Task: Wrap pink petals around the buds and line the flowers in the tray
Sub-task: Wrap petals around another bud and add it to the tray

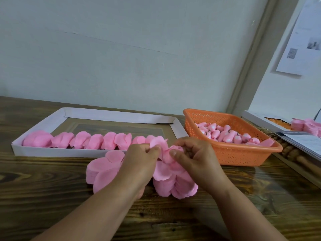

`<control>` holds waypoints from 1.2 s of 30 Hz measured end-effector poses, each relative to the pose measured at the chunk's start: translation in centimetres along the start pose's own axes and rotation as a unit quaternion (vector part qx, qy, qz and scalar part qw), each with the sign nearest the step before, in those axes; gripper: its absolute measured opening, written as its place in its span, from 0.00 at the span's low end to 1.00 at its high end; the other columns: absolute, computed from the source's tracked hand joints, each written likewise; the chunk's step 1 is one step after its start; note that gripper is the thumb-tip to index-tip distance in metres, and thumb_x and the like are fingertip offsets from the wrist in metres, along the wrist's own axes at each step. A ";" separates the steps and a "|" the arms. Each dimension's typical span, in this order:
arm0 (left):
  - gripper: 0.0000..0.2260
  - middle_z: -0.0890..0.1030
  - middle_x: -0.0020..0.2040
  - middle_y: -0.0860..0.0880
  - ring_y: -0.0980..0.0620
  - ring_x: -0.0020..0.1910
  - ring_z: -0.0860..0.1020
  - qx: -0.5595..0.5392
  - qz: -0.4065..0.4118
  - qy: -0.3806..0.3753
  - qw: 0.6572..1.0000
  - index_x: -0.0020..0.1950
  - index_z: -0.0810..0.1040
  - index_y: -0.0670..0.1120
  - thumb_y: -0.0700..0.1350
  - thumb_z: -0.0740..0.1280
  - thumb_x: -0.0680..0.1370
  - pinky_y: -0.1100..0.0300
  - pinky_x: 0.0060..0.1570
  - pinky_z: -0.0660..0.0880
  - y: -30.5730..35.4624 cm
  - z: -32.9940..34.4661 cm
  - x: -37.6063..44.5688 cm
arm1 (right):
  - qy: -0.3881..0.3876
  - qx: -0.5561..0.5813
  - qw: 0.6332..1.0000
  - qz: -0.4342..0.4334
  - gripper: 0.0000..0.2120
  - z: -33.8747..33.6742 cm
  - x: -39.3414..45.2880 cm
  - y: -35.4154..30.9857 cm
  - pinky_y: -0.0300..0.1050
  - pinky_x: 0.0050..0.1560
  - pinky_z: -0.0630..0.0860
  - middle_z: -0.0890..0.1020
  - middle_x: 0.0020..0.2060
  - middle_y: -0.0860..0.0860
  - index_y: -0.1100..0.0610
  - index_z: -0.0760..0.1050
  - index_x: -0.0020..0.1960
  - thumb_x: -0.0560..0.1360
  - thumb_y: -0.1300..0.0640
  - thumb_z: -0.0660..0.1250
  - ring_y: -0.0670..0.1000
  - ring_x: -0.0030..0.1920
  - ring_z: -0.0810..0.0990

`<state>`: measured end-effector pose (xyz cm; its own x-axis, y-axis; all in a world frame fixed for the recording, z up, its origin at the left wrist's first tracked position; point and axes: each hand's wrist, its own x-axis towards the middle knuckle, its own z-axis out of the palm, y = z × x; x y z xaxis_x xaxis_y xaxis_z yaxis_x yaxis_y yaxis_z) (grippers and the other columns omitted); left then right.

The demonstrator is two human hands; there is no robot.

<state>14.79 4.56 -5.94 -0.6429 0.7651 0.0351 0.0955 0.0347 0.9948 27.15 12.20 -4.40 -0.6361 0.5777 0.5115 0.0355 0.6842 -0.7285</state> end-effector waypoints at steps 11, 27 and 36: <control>0.12 0.83 0.35 0.44 0.49 0.35 0.80 0.040 0.089 -0.034 0.995 0.38 0.83 0.42 0.48 0.67 0.78 0.54 0.37 0.76 -0.3 0.2 -0.3 | 0.004 -0.066 0.998 -0.012 0.02 0.1 -0.2 0.4 0.42 0.31 0.70 0.78 0.30 0.53 0.57 0.78 0.44 0.74 0.63 0.68 0.49 0.29 0.73; 0.11 0.78 0.33 0.40 0.43 0.32 0.75 0.105 0.186 0.036 0.976 0.35 0.80 0.40 0.43 0.69 0.76 0.45 0.35 0.73 -0.2 -0.1 0.2 | -0.024 0.016 1.000 -0.010 0.10 0.1 -0.2 0.7 0.33 0.29 0.68 0.74 0.26 0.44 0.52 0.76 0.40 0.73 0.67 0.69 0.41 0.27 0.70; 0.11 0.81 0.37 0.38 0.39 0.38 0.77 0.017 0.148 -0.042 0.988 0.40 0.84 0.40 0.44 0.67 0.77 0.44 0.44 0.77 0.5 0.1 -0.3 | -0.022 0.016 1.000 -0.015 0.10 0.1 -0.2 0.9 0.35 0.32 0.73 0.80 0.31 0.46 0.50 0.76 0.43 0.74 0.66 0.67 0.42 0.31 0.76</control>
<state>15.12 4.39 -5.51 -0.5174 0.7958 0.3146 0.2959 -0.1786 0.9384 27.17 12.68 -5.23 -0.6695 0.5365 0.5137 -0.0088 0.6859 -0.7277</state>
